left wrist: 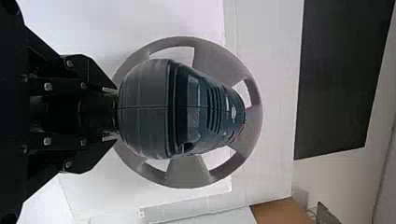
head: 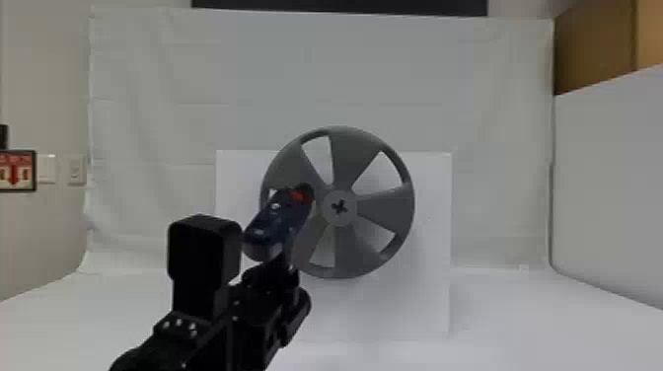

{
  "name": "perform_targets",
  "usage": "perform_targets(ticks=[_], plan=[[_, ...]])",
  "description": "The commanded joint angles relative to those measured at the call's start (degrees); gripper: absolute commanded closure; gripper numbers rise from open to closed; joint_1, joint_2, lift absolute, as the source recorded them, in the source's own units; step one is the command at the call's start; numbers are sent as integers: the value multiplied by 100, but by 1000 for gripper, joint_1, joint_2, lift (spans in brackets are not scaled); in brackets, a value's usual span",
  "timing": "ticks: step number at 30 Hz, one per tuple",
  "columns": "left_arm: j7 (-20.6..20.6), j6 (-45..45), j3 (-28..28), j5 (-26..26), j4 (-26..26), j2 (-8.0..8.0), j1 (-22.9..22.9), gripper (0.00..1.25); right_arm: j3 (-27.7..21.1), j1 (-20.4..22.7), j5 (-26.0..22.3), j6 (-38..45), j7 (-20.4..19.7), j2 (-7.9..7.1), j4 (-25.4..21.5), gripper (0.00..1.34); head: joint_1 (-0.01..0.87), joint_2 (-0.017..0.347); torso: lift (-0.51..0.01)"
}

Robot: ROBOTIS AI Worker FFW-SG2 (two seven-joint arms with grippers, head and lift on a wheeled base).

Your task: Grasp the drill and bring into the middle of wheel

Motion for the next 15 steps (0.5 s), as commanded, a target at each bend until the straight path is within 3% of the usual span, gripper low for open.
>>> perform_targets(ticks=[1, 15], plan=[[0, 0, -56, 69, 141, -32, -45, 1222, -1, 3, 3, 0, 0, -2, 0, 99, 0, 0, -406], [0, -9, -223, 218, 431, -138, -265, 1222, 78, -24, 55, 9, 0, -2, 0, 99, 0, 0, -406]])
